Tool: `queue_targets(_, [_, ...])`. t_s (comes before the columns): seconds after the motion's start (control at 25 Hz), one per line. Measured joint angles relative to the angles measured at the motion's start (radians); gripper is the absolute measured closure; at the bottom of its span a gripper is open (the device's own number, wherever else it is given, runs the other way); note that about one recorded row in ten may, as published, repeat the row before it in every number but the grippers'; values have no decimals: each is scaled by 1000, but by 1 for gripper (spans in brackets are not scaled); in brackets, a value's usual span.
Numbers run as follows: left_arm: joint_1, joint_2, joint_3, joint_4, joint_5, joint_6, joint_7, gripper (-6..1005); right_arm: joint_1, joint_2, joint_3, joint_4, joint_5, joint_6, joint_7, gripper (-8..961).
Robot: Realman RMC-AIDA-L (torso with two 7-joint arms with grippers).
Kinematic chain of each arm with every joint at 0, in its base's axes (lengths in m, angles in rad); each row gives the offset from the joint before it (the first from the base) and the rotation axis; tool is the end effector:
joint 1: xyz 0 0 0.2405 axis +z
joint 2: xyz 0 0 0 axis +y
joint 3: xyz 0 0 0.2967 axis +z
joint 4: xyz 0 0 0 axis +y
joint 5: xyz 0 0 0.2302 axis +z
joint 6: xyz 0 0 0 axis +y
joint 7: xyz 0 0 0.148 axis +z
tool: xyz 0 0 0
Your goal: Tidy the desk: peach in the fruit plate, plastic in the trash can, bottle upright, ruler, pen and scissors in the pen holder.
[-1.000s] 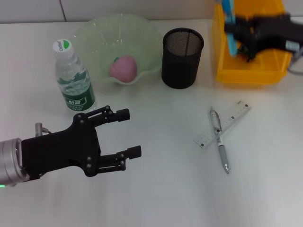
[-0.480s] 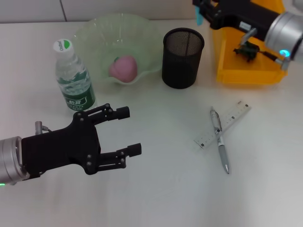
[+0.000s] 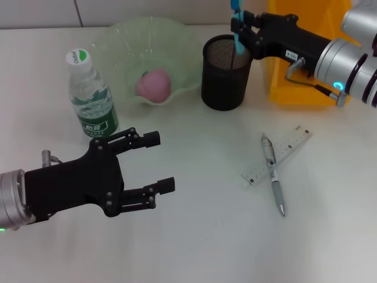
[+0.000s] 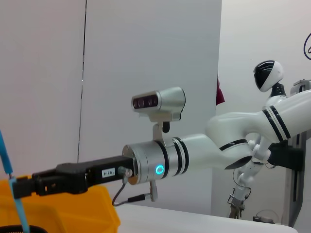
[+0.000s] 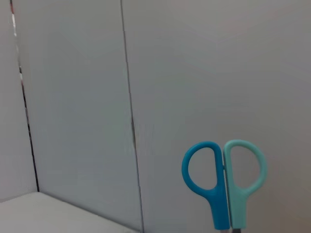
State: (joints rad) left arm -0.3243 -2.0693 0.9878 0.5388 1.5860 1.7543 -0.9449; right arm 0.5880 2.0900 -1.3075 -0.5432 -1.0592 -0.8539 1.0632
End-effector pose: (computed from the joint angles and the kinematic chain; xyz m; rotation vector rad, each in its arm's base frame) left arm -0.3109 0.2792 -0.0425 -2.7057 -0.2220 -1.0934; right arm 0.2511 0.4485 -0.0645 -2.2506 0.5289 0.7633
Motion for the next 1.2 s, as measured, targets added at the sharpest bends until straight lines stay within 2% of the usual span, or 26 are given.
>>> queue_targets(0.6, [2, 0, -1, 1, -2, 8, 7, 191, -2, 0, 8, 49, 3, -42, -29, 647])
queue_targets(0.64, [2, 0, -1, 1, -3, 10, 7, 191, -16, 0, 32, 46, 8, -90, -26, 645])
queue_targets(0.72, [2, 0, -1, 1, -4, 11, 7, 191, -26, -1, 49, 42, 21, -128, -24, 573])
queue_targets(0.8, [2, 0, -1, 2, -8, 12, 8, 191, -58, -3, 84, 32, 80, -227, -22, 501])
queue_targets(0.84, [3, 1, -2, 2, -13, 15, 8, 191, -97, -7, 96, 10, 151, -318, -12, 465])
queue_targets(0.88, [3, 1, -2, 2, -13, 15, 8, 191, -97, -7, 96, 10, 151, -318, -12, 464])
queue_targets(1.0, [5, 2, -2, 3, -18, 21, 9, 191, -172, -12, 116, -92, 197, -413, 61, 461])
queue_targets(1.04, [5, 3, -2, 3, -20, 23, 9, 191, -222, -16, 139, -192, 155, -449, 167, 460])
queue_targets(1.08, [5, 3, -2, 3, -20, 23, 9, 191, -222, -16, 139, -192, 155, -449, 167, 436])
queue_targets(1.2, [8, 3, -2, 3, -23, 26, 8, 191, -271, -25, 209, -371, -32, -509, 410, 364])
